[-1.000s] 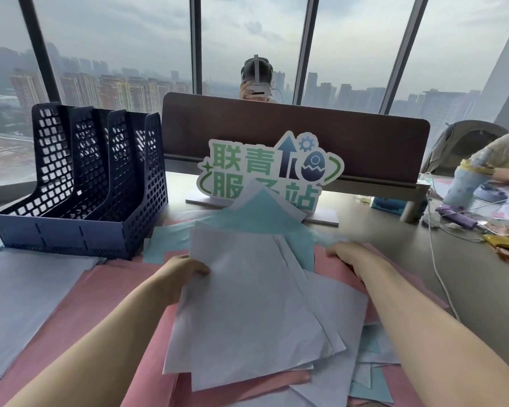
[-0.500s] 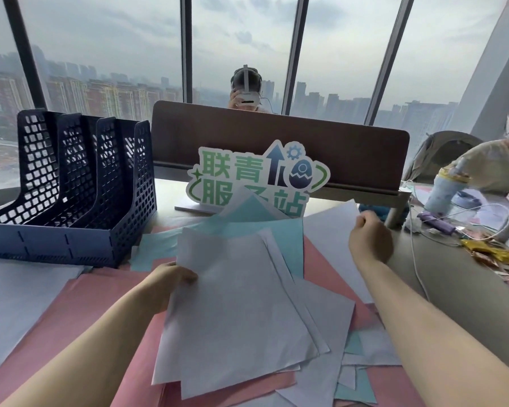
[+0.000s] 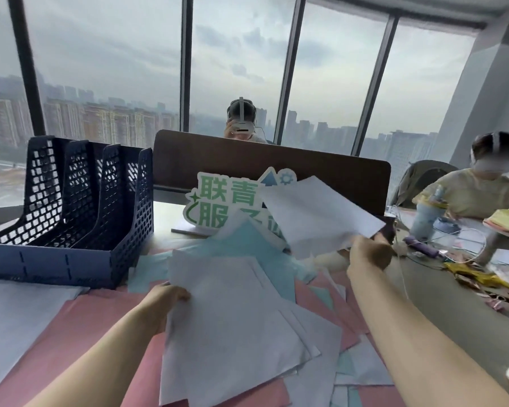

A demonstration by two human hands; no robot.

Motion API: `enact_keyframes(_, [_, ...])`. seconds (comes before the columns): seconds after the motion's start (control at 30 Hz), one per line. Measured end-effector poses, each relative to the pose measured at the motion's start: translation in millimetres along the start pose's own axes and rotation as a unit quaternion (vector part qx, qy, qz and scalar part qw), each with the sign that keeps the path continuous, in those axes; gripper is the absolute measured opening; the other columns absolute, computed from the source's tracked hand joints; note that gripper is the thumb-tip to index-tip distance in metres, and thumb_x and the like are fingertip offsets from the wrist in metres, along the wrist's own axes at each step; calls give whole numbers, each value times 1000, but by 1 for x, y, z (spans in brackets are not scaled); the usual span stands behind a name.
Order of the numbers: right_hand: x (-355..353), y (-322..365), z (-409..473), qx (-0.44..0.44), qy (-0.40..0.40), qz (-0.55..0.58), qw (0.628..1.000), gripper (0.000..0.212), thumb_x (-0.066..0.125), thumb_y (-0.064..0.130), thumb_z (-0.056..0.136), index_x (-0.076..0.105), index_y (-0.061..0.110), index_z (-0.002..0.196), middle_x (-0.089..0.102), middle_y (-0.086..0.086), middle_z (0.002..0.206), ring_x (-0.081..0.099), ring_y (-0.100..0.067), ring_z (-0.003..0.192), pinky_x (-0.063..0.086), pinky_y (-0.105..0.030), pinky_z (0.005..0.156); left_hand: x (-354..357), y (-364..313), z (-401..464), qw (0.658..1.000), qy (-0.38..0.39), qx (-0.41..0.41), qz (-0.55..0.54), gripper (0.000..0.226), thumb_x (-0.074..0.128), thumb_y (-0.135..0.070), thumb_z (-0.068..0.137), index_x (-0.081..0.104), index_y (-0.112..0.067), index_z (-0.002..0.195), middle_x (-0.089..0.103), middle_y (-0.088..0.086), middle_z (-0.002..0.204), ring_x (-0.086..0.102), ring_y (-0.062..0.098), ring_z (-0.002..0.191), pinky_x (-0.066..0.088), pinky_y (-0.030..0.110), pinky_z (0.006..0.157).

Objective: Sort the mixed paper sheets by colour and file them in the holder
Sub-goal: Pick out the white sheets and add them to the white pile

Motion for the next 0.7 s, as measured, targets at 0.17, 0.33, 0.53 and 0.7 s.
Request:
enact_keyframes(0.17, [39,-81,-57,74,169,-62,981,27,62,2,64,68,11,89,69,-5,79,65,-28,70,58,-38,64,-1,1,-1,999,4,-24,-25,19,53,6,83,66,2,97,65,21,77,61,32,62,55,36,61])
enact_keyframes(0.33, [62,-118,-115,68,301,-130,942,22,60,9,64,64,15,85,63,-2,72,58,-23,62,45,-30,57,-1,5,-1,995,33,-41,-84,40,66,-39,90,65,-4,110,71,22,96,69,36,80,56,41,70])
enact_keyframes(0.53, [62,-104,-135,94,428,-228,870,19,68,22,85,56,8,83,62,-13,77,57,-24,54,42,-24,43,3,-3,-5,999,3,29,-32,26,55,12,87,60,5,112,67,20,89,64,32,73,56,36,69])
enact_keyframes(0.7, [47,-84,-77,-144,377,-482,777,15,60,25,87,65,12,90,63,-5,85,59,-22,75,42,-26,59,-27,-30,-5,995,-53,90,4,28,55,12,82,63,0,106,68,18,90,65,33,80,56,45,83])
Point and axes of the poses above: each hand's wrist, its own z-axis towards the middle knuckle, its own x-axis out of the palm, y = z × x, the point moved 7 cm from there along z, towards the middle knuckle
